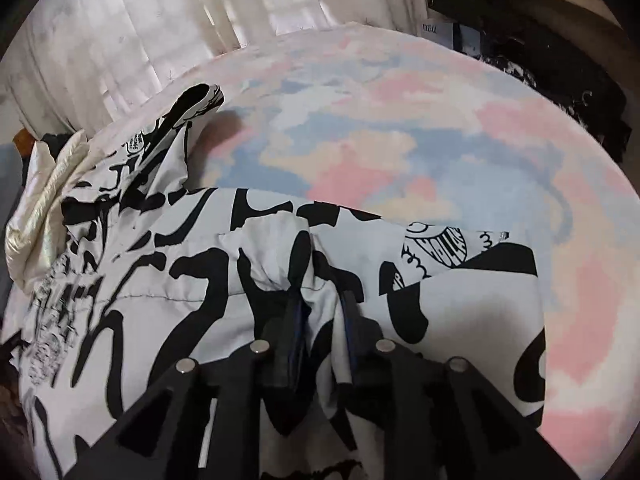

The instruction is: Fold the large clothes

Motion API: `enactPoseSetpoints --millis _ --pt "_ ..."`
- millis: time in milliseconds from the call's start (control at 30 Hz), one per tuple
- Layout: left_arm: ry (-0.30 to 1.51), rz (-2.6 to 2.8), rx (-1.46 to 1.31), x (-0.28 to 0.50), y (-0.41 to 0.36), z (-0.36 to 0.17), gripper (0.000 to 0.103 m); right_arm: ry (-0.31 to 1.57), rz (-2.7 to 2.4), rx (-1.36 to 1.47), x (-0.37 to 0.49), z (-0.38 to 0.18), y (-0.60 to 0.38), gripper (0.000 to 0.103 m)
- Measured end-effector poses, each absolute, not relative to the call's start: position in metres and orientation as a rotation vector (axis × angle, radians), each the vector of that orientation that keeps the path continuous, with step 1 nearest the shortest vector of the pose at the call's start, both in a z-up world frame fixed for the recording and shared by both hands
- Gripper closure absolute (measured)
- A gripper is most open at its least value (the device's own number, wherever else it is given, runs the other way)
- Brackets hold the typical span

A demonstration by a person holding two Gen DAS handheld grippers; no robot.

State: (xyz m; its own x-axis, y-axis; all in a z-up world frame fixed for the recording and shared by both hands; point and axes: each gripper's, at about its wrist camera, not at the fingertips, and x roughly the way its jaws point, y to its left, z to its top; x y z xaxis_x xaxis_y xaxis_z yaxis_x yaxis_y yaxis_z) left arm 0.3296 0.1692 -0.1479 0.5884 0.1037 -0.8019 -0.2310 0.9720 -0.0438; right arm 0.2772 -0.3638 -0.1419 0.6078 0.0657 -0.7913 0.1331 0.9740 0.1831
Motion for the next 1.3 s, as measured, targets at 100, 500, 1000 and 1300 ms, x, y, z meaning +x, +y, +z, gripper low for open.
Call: enactPoseSetpoints --millis 100,500,1000,1300 --pt "0.864 0.216 -0.160 0.316 0.173 -0.128 0.097 0.911 -0.066 0.288 0.270 -0.123 -0.370 0.080" --pt "0.801 -0.006 -0.133 0.304 0.068 -0.078 0.074 0.782 0.179 0.236 0.250 -0.064 -0.251 0.046" --pt "0.902 0.132 -0.149 0.319 0.094 -0.135 0.040 0.955 -0.059 0.142 0.277 -0.130 -0.327 0.047" --pt "0.911 0.166 -0.124 0.248 0.119 -0.104 0.034 0.980 -0.075 0.156 0.233 -0.105 -0.343 0.046"
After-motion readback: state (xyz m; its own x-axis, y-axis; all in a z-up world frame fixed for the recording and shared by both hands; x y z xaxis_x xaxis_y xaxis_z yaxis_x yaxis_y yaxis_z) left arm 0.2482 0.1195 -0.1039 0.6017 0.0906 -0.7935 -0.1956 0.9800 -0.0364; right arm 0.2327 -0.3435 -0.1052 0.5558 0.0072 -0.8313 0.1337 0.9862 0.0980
